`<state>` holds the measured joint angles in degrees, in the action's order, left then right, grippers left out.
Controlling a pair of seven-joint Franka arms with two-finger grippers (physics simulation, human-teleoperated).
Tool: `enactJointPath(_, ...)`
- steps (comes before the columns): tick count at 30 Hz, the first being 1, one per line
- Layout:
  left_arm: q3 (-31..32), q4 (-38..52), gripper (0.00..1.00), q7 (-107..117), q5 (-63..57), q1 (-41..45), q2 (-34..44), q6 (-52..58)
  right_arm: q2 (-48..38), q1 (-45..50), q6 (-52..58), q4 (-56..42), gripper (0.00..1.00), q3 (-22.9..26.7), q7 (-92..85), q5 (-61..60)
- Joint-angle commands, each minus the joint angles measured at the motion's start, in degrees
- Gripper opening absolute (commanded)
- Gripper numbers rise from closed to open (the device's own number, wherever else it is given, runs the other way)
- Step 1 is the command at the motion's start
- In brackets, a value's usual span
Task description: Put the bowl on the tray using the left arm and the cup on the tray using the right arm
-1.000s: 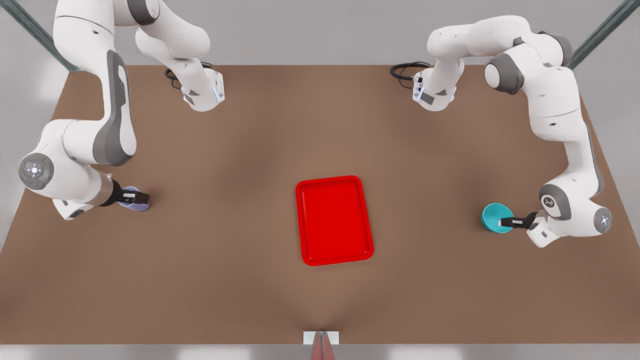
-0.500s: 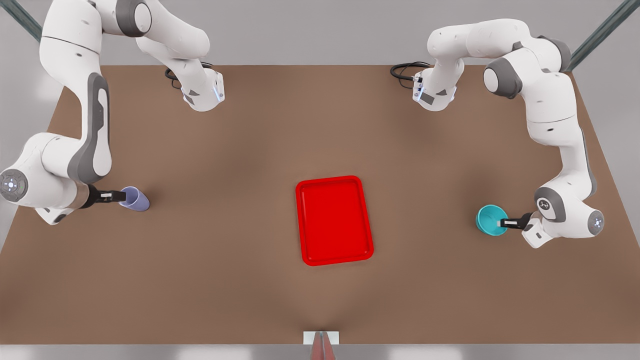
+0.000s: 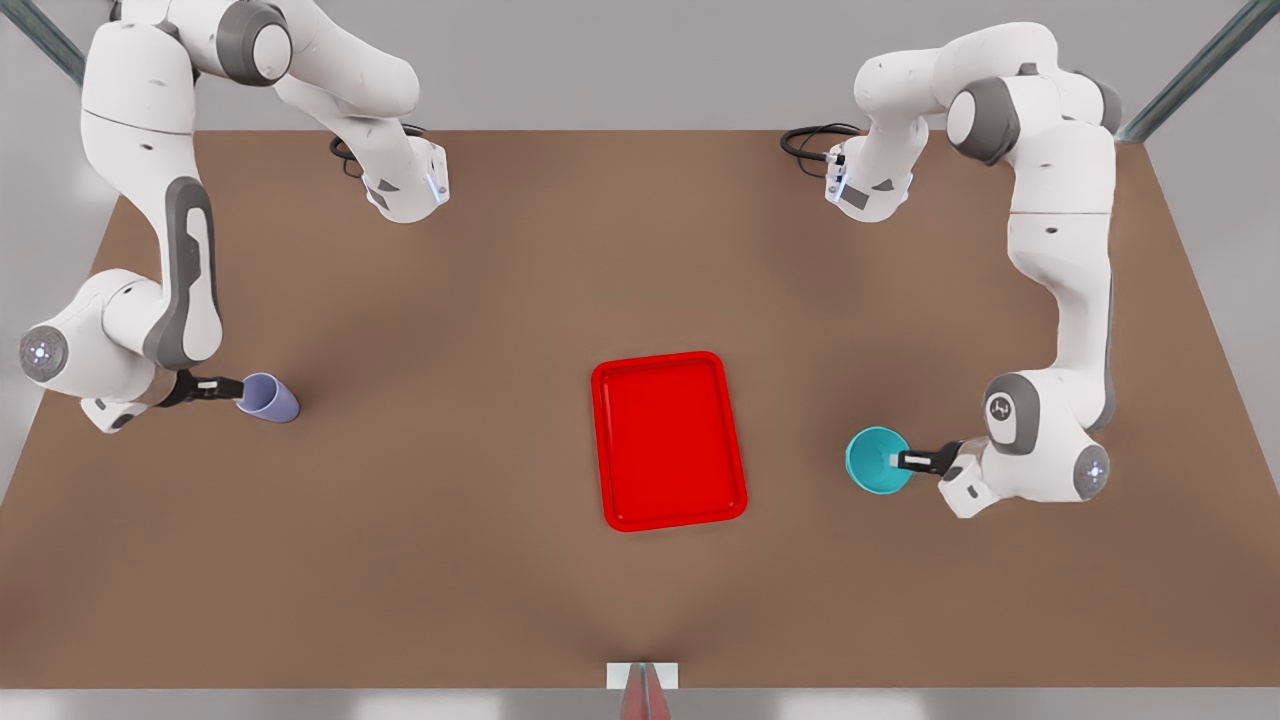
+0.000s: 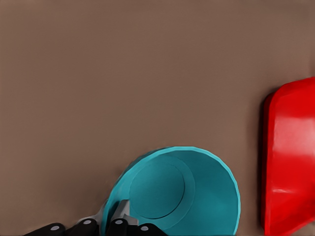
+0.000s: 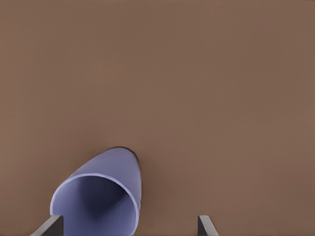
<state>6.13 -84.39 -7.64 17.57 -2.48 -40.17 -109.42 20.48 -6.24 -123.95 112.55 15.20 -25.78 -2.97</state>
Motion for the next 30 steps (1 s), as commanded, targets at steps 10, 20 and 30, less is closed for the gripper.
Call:
enactJointPath(10,0.0,1.7,0.21,22.7,19.0,18.6,-3.2,-15.1,0.0,-0.1,-6.7,5.0,1.00,0.2,-1.6,-2.7)
enactJointPath(20,0.0,2.4,1.00,25.4,20.5,23.1,-7.2,-20.9,2.3,-0.1,-7.8,5.8,0.55,0.2,-1.6,-3.2)
enactJointPath(30,-7.6,8.2,1.00,25.7,1.1,22.9,0.3,-3.5,2.8,-0.2,-7.7,5.7,0.21,0.2,-1.6,-5.1)
